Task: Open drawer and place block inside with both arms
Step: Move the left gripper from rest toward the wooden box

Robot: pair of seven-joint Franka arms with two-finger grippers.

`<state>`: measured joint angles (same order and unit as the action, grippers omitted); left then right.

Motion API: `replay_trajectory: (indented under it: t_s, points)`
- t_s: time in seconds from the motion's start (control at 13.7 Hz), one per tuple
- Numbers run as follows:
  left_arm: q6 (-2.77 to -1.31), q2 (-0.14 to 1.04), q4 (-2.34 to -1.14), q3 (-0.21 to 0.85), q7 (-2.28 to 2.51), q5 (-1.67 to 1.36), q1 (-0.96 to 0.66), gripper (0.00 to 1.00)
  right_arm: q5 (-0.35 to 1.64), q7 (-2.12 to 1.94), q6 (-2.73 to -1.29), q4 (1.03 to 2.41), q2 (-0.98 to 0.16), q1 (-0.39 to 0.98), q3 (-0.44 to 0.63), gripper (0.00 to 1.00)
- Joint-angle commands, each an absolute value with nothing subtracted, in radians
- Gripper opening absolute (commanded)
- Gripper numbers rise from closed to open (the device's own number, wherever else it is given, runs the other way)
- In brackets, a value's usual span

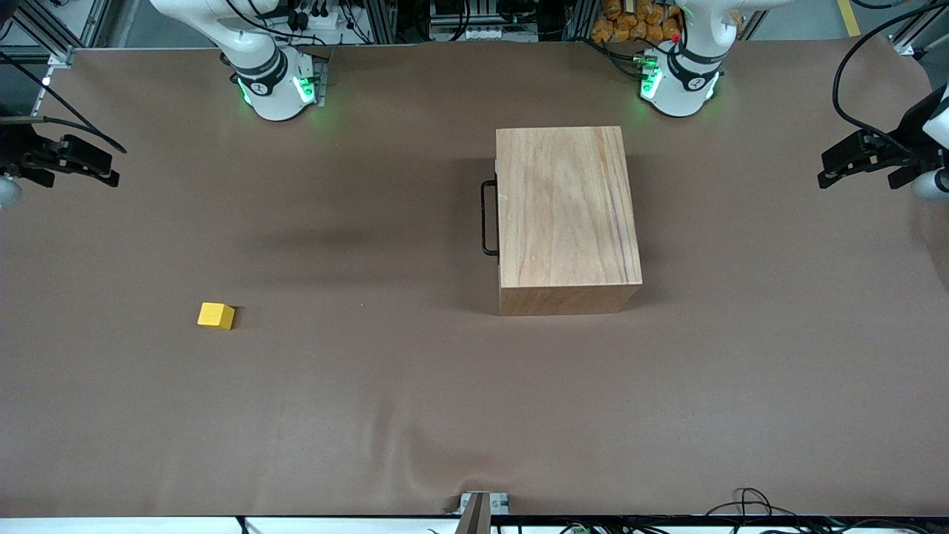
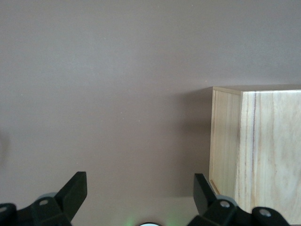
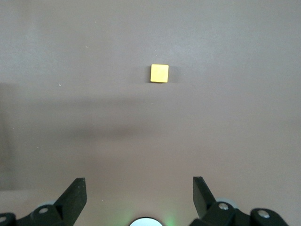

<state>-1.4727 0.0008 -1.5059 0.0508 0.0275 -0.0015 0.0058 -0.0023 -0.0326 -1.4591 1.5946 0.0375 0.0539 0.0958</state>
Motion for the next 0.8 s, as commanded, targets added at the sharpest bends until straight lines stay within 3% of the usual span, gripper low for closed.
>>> replay_trajectory:
  t_s: [0.0, 0.73]
  points:
    - [-1.47, -0.005, -1.506, 0.055, 0.008, -0.015, 0.017, 1.0, 0.021, -0.015, -1.448, 1.601, 0.055, 0.023, 0.071, 1.0]
    - [-1.448, 0.052, -1.526, 0.107, 0.023, -0.034, -0.017, 1.0, 0.014, -0.018, -1.439, 1.597, 0.046, 0.026, 0.078, 1.0]
